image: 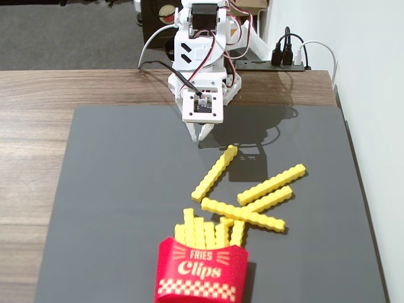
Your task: Grab a fry
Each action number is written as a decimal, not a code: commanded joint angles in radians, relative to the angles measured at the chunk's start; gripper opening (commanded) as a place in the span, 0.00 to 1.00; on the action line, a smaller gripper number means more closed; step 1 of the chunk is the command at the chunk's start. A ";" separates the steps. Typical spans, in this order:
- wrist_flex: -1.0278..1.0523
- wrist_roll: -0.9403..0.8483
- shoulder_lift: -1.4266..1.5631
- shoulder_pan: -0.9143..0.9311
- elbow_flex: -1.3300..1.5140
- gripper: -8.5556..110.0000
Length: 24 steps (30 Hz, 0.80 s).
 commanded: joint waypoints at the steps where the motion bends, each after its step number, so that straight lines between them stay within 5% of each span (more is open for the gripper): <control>1: 0.005 0.003 0.003 -0.044 0.002 0.08; 24: -0.023 0.120 -0.239 -0.075 -0.135 0.08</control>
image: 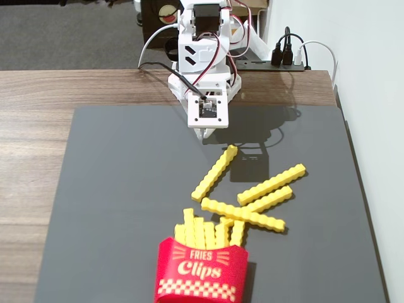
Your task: Grab a fry
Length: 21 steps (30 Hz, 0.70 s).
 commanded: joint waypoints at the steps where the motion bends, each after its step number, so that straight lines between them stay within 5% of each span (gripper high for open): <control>1: -0.005 0.060 -0.109 -0.008 -0.101 0.08; 13: 0.009 0.541 -0.528 -0.195 -0.437 0.08; 21: -0.034 0.652 -0.701 -0.213 -0.545 0.08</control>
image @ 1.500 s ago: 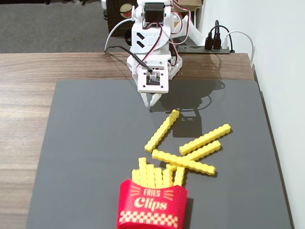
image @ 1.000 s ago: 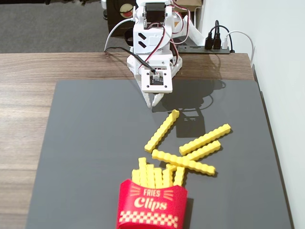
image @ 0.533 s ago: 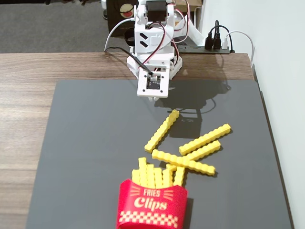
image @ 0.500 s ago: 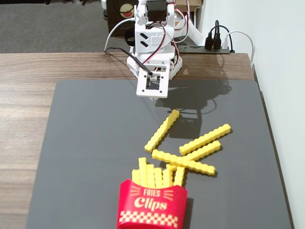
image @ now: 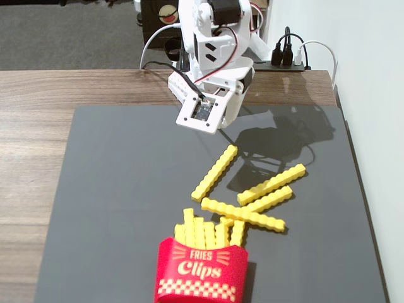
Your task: Grab a fry
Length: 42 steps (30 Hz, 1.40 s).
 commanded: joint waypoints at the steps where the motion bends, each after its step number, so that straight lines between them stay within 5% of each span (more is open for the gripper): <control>1: -0.035 0.014 -0.061 -0.006 -0.069 0.08; 9: -0.123 -0.061 -0.183 0.031 -0.083 0.23; 39: -0.304 -0.104 -0.391 -0.021 -0.012 0.21; 42: -0.305 -0.100 -0.387 -0.021 -0.008 0.15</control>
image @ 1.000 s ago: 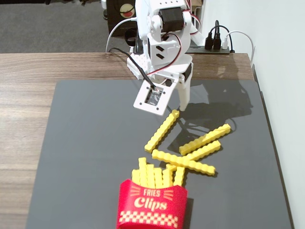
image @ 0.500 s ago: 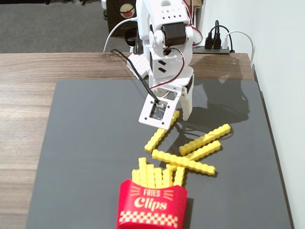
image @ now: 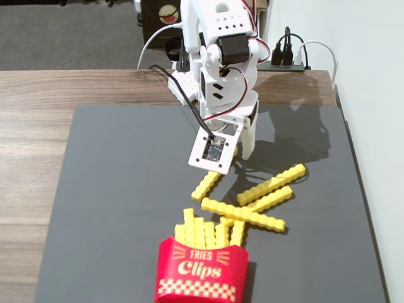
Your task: Grab a fry
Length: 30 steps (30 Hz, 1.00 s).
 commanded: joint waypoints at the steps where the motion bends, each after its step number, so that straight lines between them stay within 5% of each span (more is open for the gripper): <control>1: -0.009 0.003 0.006 -0.009 0.000 0.12; 13: 0.031 -0.055 0.035 0.008 0.003 0.08; 30: 0.491 -0.676 0.419 0.383 -0.225 0.08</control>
